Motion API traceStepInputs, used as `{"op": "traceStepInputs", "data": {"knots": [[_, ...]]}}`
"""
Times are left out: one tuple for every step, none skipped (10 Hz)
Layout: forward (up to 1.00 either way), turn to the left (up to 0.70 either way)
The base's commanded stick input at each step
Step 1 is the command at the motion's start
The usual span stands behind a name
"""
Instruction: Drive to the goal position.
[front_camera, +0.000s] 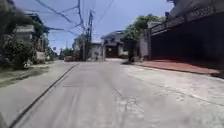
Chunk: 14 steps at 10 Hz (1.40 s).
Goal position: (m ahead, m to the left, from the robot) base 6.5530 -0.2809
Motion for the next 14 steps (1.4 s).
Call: {"op": "traceStepInputs", "data": {"knots": [[1.0,0.01],[1.0,0.01],[1.0,0.01],[1.0,0.01],[1.0,0.01],[1.0,0.01],[1.0,0.01],[1.0,0.01],[1.0,0.01],[1.0,0.01],[1.0,0.01],[1.0,0.01],[1.0,0.01],[1.0,0.01]]}}
